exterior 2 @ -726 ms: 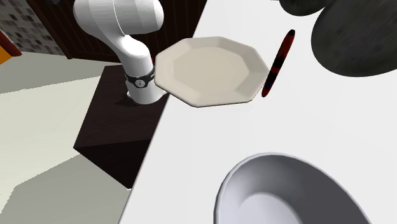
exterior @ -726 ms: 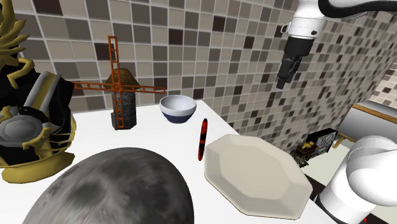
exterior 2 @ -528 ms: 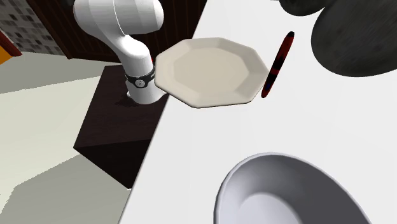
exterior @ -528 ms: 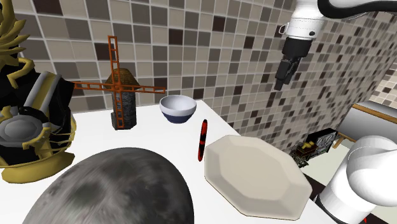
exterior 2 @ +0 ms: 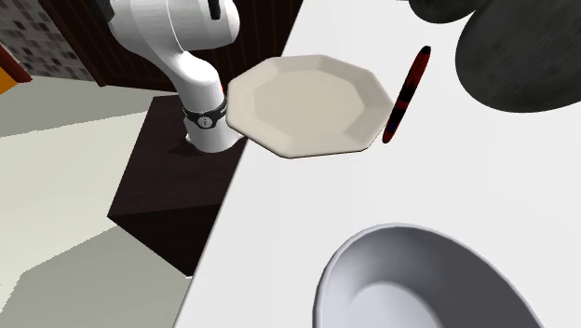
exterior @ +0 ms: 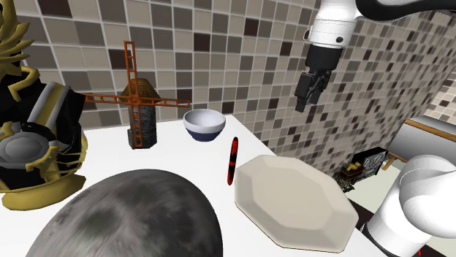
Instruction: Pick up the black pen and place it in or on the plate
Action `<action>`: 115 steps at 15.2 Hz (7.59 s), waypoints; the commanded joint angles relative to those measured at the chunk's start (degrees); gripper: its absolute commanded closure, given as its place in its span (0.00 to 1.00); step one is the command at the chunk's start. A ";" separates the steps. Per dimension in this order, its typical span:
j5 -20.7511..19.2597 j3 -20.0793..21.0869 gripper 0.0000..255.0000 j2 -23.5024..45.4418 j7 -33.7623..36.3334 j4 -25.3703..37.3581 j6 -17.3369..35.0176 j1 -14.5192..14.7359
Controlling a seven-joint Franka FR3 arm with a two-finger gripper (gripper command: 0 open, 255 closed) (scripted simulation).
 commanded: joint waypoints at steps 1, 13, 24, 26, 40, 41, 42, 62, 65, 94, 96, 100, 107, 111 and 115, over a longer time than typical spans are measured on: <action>1.88 2.66 0.00 0.77 3.50 0.34 0.53 0.66; 7.87 17.99 0.00 13.96 23.07 10.43 5.36 1.95; 6.92 25.79 0.00 23.04 32.70 14.30 11.24 1.69; 7.02 25.97 0.00 23.05 32.66 12.78 12.77 1.76; 7.04 26.03 1.00 23.07 32.65 12.37 13.20 1.78; 7.04 26.03 1.00 23.07 32.66 12.37 13.19 1.78; 7.04 26.03 1.00 23.07 32.66 12.37 13.19 1.78; 6.69 24.17 1.00 22.31 32.59 24.60 0.21 1.26; 9.03 21.09 1.00 15.41 30.05 20.49 -2.35 2.31; 14.35 16.13 1.00 -5.90 24.17 -6.52 2.86 7.59; 14.35 16.14 1.00 -5.90 24.17 -6.51 2.86 7.59; 14.35 16.14 1.00 -5.90 24.17 -6.51 2.86 7.59; 14.35 16.13 0.00 -5.90 24.17 -6.51 2.85 7.59; 12.81 14.63 0.00 -4.05 24.73 1.74 -3.59 6.79; 12.80 14.63 0.00 -4.05 24.74 1.74 -3.59 6.80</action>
